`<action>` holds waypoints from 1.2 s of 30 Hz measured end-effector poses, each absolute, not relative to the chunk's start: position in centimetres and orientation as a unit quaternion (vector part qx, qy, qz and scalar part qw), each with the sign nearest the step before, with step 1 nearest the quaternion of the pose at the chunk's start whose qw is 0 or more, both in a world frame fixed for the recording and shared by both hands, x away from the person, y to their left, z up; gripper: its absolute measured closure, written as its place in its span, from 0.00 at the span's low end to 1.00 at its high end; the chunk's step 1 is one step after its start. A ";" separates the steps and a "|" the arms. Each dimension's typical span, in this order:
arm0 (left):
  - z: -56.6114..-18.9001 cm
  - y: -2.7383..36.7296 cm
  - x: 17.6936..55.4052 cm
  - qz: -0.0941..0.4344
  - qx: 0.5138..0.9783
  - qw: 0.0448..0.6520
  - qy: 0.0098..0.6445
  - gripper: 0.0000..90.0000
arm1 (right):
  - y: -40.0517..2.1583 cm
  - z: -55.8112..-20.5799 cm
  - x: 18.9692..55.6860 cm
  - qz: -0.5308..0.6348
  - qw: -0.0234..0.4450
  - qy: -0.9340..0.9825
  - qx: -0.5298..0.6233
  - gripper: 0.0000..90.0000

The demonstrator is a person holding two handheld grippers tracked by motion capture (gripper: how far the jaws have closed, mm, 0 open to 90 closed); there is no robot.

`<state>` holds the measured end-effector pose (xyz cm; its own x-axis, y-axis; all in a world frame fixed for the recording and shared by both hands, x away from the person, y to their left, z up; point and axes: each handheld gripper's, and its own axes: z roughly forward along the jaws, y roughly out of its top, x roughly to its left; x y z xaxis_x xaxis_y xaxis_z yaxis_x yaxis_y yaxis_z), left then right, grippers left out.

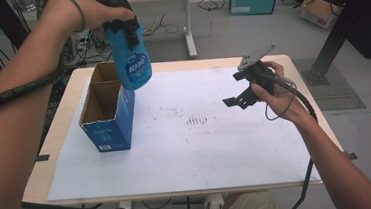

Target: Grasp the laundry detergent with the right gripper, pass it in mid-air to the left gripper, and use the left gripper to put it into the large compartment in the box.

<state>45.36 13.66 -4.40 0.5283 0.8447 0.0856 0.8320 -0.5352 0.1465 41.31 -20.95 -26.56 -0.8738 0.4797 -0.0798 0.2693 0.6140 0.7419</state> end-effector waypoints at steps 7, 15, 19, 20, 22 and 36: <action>-2.2 17.2 45.4 0.100 0.826 0.052 0.553 0.41 | -22.0 -25.7 41.1 0.374 0.153 0.890 0.213 0.00; -1.9 20.3 45.3 0.105 0.776 0.060 0.618 0.41 | -22.1 -25.6 40.9 0.363 0.162 0.892 0.214 0.00; -2.1 21.3 45.4 0.103 0.759 0.058 0.640 0.41 | -21.9 -25.6 40.8 0.360 0.163 0.893 0.216 0.00; -2.1 21.5 45.4 0.104 0.755 0.059 0.645 0.41 | -21.9 -25.6 40.9 0.359 0.164 0.893 0.214 0.00; -2.3 21.8 45.4 0.104 0.749 0.057 0.652 0.41 | -21.8 -25.6 40.9 0.357 0.165 0.894 0.214 0.00; -4.9 22.8 45.6 0.089 0.723 0.059 0.683 0.41 | -21.7 -25.5 41.0 0.353 0.173 0.894 0.213 0.00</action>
<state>45.61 22.82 -4.86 0.0524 0.9974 0.0493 0.9765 -0.0615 0.2066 40.97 -21.73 -25.50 -0.8494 0.5029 -0.1600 0.2576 0.6597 0.7060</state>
